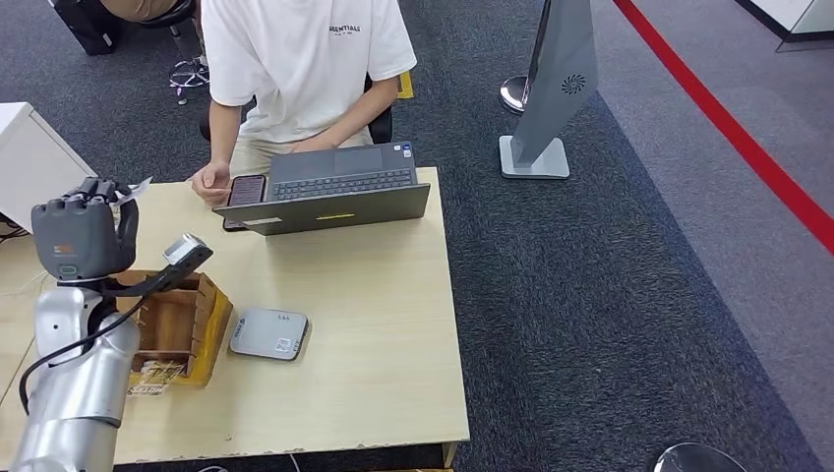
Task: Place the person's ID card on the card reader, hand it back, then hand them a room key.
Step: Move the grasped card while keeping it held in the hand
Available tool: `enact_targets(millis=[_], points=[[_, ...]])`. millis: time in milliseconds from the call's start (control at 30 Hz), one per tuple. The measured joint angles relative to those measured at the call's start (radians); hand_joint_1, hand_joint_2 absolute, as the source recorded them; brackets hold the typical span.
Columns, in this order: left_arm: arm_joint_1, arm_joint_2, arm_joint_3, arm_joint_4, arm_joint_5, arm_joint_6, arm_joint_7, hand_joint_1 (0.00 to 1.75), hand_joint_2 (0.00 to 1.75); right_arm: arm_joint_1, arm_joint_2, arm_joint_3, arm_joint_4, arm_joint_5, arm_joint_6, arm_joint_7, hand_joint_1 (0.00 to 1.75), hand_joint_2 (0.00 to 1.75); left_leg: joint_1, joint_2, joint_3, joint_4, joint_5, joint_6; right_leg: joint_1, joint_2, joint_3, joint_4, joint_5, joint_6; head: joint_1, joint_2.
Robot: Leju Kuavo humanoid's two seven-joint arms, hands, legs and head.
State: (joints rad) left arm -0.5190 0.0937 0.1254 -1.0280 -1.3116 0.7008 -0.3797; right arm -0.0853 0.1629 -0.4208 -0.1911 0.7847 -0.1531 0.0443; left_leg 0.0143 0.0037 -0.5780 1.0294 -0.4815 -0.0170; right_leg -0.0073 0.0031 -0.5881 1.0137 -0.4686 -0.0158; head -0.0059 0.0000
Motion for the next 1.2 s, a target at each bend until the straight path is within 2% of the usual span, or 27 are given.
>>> enact_targets(millis=[200, 400, 500, 667, 900, 1200], points=[[0.174, -0.072, -0.115, -0.209, -0.037, 0.0, 0.042, 1.75, 1.75, 0.015, 0.0, -0.011, 0.0, -0.004, -0.007, -0.008, 0.0, 0.0, -0.001, 0.0, -0.001, 0.0, -0.002, 0.002, -0.001, 0.0, 0.0, -0.001, -0.001, 0.002, 0.0, 0.0], [0.251, -0.088, -0.191, -0.267, -0.057, -0.011, 0.115, 1.75, 1.75, 0.019, 0.0, -0.023, 0.0, 0.003, -0.009, -0.01, 0.0, 0.0, 0.0, 0.0, 0.0, 0.0, -0.002, 0.001, -0.001, 0.0, 0.0, 0.0, -0.001, 0.002, 0.0, 0.0], [0.252, -0.086, -0.207, -0.221, -0.07, -0.009, 0.169, 1.75, 1.75, 0.02, 0.0, -0.026, 0.0, 0.01, -0.009, -0.01, 0.0, 0.0, 0.0, 0.0, 0.0, 0.0, -0.002, 0.001, -0.001, -0.001, 0.0, 0.0, -0.001, 0.002, 0.0, 0.0], [0.225, -0.079, -0.215, -0.061, -0.065, -0.009, 0.221, 1.75, 1.75, 0.021, 0.0, -0.027, 0.0, 0.024, -0.008, -0.008, 0.0, 0.0, 0.0, 0.0, 0.0, 0.0, -0.001, 0.001, 0.0, 0.0, 0.0, 0.0, -0.001, 0.002, 0.0, 0.0], [0.179, -0.068, -0.216, 0.137, -0.039, -0.007, 0.225, 1.75, 1.75, 0.02, 0.0, -0.028, 0.0, 0.036, -0.008, -0.005, 0.0, 0.0, 0.0, 0.0, 0.0, 0.0, -0.001, 0.001, -0.001, 0.0, 0.0, 0.0, -0.001, 0.002, 0.0, 0.0], [0.164, -0.072, -0.223, 0.239, -0.048, -0.012, 0.221, 1.75, 1.75, 0.021, 0.0, -0.039, 0.0, 0.037, -0.008, -0.005, 0.0, 0.0, 0.0, 0.0, 0.0, 0.0, -0.001, 0.001, -0.001, 0.0, 0.0, 0.0, -0.001, 0.002, 0.0, 0.0]])
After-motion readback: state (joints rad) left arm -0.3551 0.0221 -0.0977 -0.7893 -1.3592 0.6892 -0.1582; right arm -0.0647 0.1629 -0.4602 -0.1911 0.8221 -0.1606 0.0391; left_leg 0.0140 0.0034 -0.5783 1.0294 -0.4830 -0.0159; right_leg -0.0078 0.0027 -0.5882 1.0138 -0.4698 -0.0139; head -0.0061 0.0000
